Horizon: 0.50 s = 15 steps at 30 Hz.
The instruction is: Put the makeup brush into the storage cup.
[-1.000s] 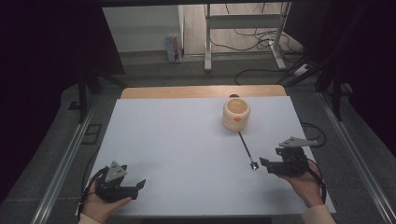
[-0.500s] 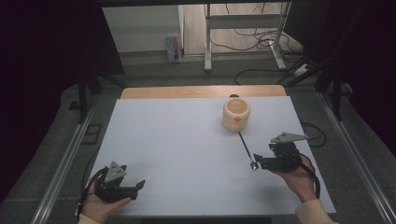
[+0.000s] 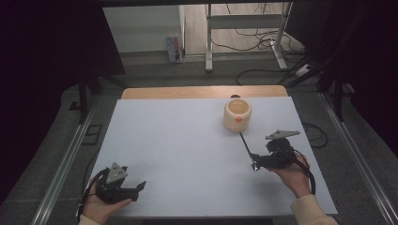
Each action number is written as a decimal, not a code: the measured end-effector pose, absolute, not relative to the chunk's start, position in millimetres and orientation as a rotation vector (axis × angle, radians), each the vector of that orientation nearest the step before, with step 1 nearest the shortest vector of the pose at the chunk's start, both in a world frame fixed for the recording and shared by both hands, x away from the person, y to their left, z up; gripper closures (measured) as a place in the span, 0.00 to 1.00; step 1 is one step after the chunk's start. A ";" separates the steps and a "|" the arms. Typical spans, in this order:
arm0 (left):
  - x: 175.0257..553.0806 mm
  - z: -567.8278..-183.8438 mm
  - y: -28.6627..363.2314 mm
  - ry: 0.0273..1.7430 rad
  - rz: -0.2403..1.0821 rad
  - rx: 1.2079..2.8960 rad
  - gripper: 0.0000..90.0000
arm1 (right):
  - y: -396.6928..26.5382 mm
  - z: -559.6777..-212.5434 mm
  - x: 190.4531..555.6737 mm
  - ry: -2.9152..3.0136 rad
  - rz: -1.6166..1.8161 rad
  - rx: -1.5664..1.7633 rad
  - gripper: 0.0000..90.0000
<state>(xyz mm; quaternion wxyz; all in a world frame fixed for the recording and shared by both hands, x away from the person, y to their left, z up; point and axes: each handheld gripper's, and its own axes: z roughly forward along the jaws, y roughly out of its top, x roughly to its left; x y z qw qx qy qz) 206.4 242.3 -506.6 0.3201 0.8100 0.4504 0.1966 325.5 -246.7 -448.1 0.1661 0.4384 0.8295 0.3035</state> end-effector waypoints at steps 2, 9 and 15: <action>206.3 -506.7 242.1 1.185 0.521 2.130 0.15 | -245.1 -451.3 328.8 2.364 0.848 1.267 0.31; 206.4 -507.2 241.6 1.186 0.521 2.134 0.15 | -241.5 -457.3 334.9 2.378 0.805 1.288 0.31; 205.7 -507.8 241.8 1.190 0.521 2.138 0.15 | -239.3 -460.8 338.1 2.380 0.789 1.307 0.31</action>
